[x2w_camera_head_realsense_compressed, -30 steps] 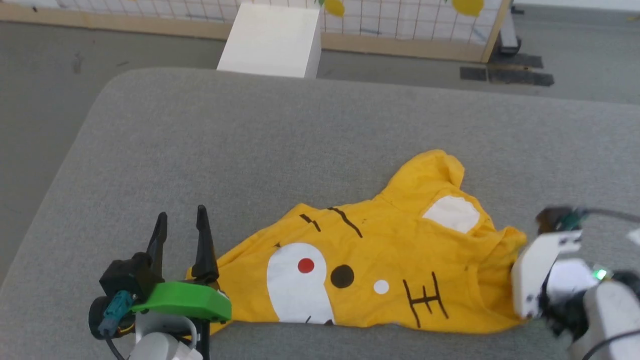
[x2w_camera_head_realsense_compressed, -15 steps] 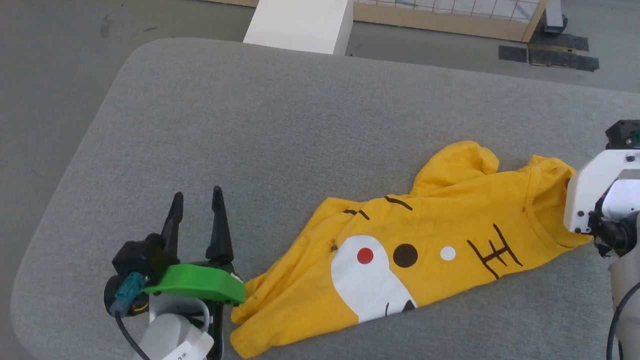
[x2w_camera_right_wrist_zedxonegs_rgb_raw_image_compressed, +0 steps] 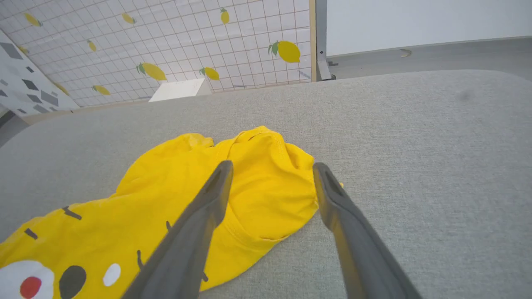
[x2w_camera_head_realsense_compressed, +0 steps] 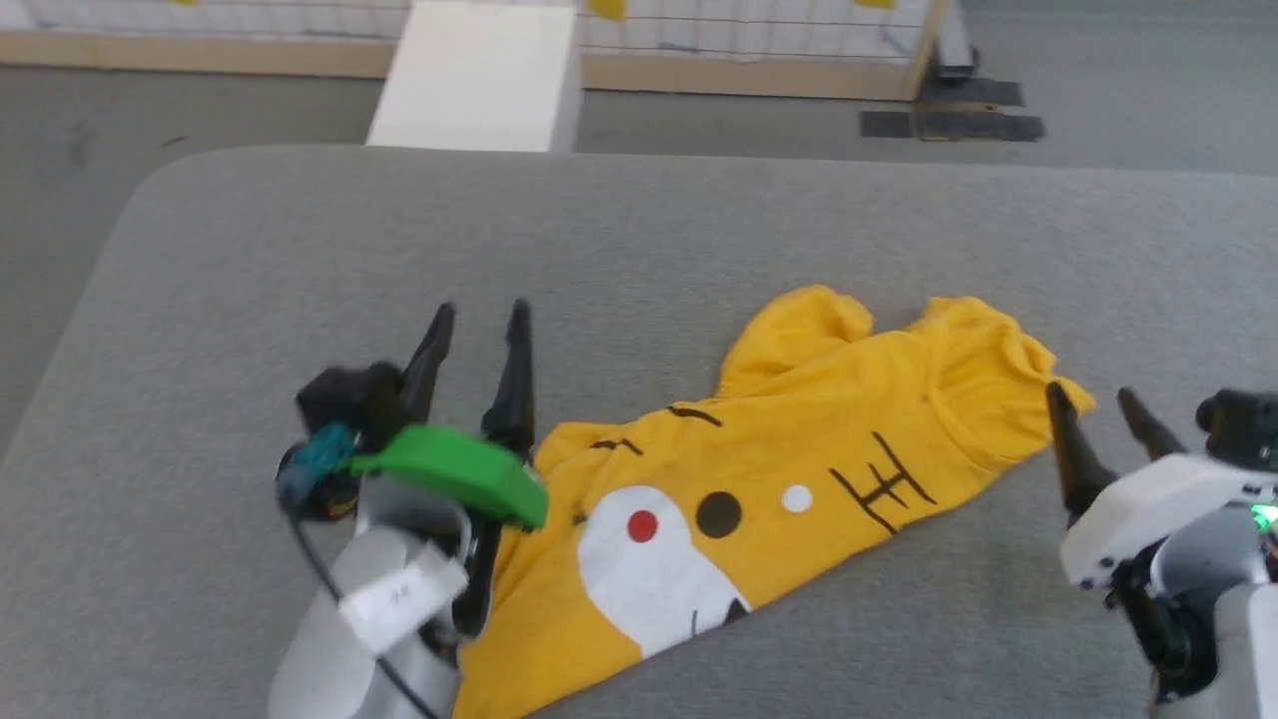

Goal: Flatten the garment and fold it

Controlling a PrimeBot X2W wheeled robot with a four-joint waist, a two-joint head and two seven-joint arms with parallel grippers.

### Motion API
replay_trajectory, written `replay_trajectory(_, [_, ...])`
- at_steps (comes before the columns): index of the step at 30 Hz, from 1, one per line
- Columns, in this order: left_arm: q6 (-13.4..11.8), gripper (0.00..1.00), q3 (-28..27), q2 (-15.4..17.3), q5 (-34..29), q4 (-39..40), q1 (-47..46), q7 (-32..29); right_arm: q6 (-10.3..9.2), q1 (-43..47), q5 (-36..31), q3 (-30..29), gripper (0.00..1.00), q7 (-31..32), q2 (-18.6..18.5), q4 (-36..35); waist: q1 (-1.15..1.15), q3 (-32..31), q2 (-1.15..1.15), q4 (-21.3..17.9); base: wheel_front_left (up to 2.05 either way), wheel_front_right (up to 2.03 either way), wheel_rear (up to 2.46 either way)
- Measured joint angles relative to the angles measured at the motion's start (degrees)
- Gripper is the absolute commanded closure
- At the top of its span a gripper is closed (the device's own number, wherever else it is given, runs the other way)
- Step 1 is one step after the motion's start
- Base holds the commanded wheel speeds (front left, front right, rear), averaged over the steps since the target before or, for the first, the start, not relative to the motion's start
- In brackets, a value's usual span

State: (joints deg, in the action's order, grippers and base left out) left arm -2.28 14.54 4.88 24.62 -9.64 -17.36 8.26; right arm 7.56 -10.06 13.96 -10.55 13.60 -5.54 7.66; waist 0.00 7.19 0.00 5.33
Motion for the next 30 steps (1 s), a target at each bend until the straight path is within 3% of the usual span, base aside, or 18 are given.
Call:
replay_trajectory(5, [3.4, 0.00, 3.3, -0.5, 2.2, -9.0, -11.7, -8.9, 0.00, 2.4, 2.3, 2.1, 0.00, -1.9, 1.6, -2.3, 0.00, 0.5, 0.00, -5.2, 0.00, 0.00, 0.00])
replay_trajectory(8, [3.5, 0.00, 4.9, -0.9, 2.7, -16.0, -19.2, -16.8, 0.00, 2.7, 2.9, 3.0, 0.00, -2.0, 1.9, -3.4, 0.00, 1.2, 0.00, -8.3, 0.00, 0.00, 0.00])
replay_trajectory(10, [3.1, 0.00, 6.3, -1.1, 2.9, -20.7, -23.8, -23.1, 0.00, 2.9, 3.0, 3.1, 0.00, -2.0, 2.1, -3.8, 0.00, 2.0, 0.00, -10.1, 0.00, 0.00, 0.00])
replay_trajectory(17, [-1.9, 0.00, 12.9, -1.8, 1.7, -33.0, -34.4, -43.9, 0.00, 3.0, 3.0, 2.4, 0.00, -2.1, 2.3, -4.3, 0.00, 6.7, 0.00, -15.0, 0.00, 0.00, 0.00])
replay_trajectory(23, [-2.7, 0.00, 17.0, -1.9, -0.2, -37.5, -36.4, -51.5, 0.00, 3.0, 3.2, 2.2, 0.00, -2.6, 2.4, -4.4, 0.00, 10.7, 0.00, -17.6, 0.00, 0.00, 0.00])
replay_trajectory(24, [-2.5, 0.09, 17.8, -1.8, -0.2, -37.5, -36.9, -52.6, 0.00, 3.0, 3.2, 1.9, 0.00, -2.8, 2.4, -4.4, 0.00, 11.7, 0.00, -18.1, 0.00, 0.00, 0.00])
replay_trajectory(25, [-2.3, 0.67, 17.9, -1.8, -0.2, -37.2, -37.2, -52.4, 0.00, 3.0, 3.2, 1.7, 0.00, -2.8, 2.4, -4.4, 0.00, 12.1, 0.00, -18.2, 0.00, 0.00, 0.00])
replay_trajectory(26, [-2.2, 1.00, 17.9, -1.8, 0.1, -37.0, -37.2, -51.9, 0.00, 3.0, 3.1, 1.6, 0.00, -2.8, 2.4, -4.4, 0.00, 12.3, 0.00, -18.3, 0.00, 0.00, 0.00])
replay_trajectory(30, [-1.9, 1.00, 15.3, -2.0, 7.7, -32.9, -36.2, -43.4, 0.00, 3.0, 1.9, 1.2, 0.00, -2.3, 2.5, -4.4, 0.01, 12.0, 0.00, -16.7, 0.00, 0.00, 0.00])
